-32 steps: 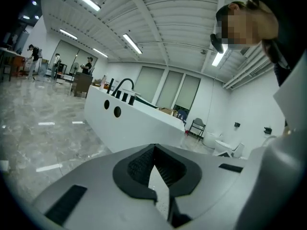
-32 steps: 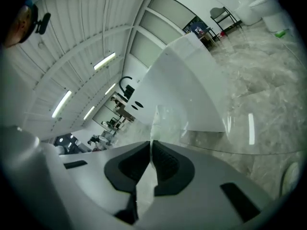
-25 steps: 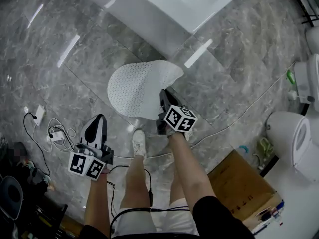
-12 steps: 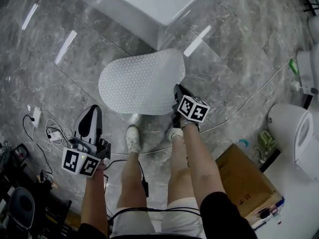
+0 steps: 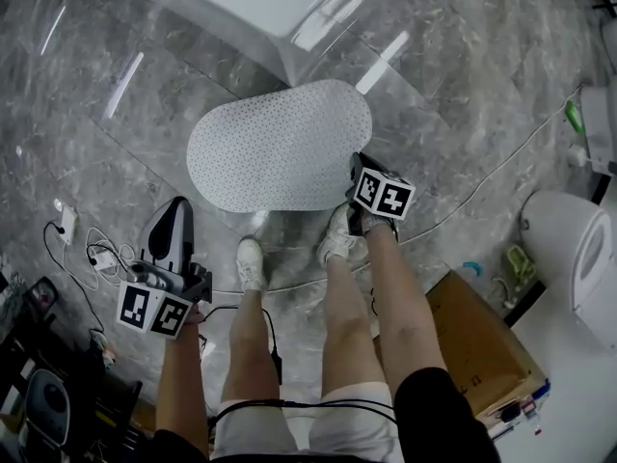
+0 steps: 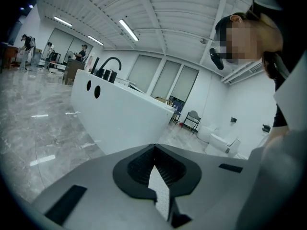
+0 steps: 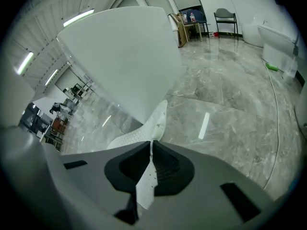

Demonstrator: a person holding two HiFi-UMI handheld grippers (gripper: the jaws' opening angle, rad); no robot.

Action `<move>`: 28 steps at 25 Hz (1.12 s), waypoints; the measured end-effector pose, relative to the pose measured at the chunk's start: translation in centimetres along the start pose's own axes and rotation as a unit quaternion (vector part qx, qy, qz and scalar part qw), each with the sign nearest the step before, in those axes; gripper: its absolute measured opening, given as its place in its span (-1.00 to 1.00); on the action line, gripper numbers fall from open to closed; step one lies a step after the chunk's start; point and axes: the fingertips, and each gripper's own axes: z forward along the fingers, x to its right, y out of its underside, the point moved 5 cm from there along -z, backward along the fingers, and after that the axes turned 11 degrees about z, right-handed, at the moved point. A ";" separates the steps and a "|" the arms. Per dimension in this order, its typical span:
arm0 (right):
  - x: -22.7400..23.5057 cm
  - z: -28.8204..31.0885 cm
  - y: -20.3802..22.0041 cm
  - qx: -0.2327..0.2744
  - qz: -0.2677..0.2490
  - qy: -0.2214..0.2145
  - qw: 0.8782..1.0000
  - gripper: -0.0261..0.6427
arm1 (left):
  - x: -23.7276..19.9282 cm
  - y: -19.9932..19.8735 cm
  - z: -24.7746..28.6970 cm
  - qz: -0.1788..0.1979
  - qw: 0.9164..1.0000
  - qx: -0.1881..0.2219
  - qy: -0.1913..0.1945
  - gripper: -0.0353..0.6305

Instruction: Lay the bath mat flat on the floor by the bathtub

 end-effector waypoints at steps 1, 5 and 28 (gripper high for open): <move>0.4 0.0 -0.1 -0.005 -0.005 0.005 1.000 -0.82 | 0.2 0.0 0.3 0.000 1.000 0.000 0.000 -0.85; 2.0 -0.1 -0.4 -0.011 -0.013 0.020 1.000 -0.82 | 1.0 -0.1 1.2 0.003 1.000 0.000 0.005 -0.85; 6.3 -5.4 1.3 0.091 -0.022 0.063 0.994 -0.81 | 1.3 -0.4 0.1 0.006 0.999 0.025 0.019 -0.85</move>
